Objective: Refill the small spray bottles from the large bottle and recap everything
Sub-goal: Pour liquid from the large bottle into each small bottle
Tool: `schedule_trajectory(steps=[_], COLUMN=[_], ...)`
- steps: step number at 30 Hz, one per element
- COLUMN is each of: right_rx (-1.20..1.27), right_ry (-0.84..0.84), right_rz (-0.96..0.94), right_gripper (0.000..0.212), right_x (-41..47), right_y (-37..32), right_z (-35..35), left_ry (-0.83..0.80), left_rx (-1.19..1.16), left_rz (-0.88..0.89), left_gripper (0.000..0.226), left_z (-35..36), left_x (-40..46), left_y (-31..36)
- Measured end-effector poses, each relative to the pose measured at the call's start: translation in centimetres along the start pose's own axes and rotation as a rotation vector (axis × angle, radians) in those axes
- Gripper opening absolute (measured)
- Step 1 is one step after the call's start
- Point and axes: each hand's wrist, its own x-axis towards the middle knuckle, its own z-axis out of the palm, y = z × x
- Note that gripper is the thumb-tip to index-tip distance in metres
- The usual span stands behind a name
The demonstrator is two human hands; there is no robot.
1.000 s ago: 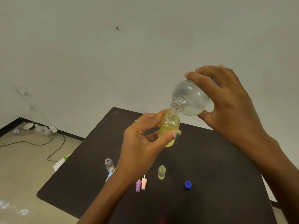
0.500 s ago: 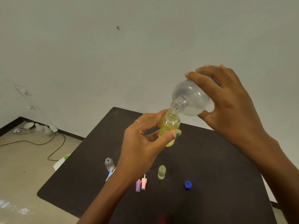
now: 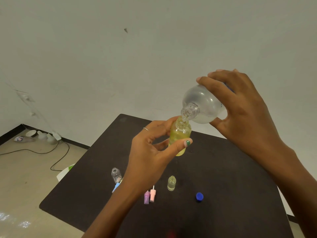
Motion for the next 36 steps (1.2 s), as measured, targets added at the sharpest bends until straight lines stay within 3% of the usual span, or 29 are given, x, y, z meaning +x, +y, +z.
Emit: schedule_trajectory(steps=[36], right_rx=[-0.015], right_ry=[-0.008], right_rz=[0.000], right_gripper=[0.062], right_x=[0.08], right_y=[0.00], right_z=[-0.05], left_ry=[0.004], left_rx=[-0.005], left_rz=[-0.003], left_gripper=[0.037], left_z=[0.00], left_x=[0.07], left_y=[-0.13])
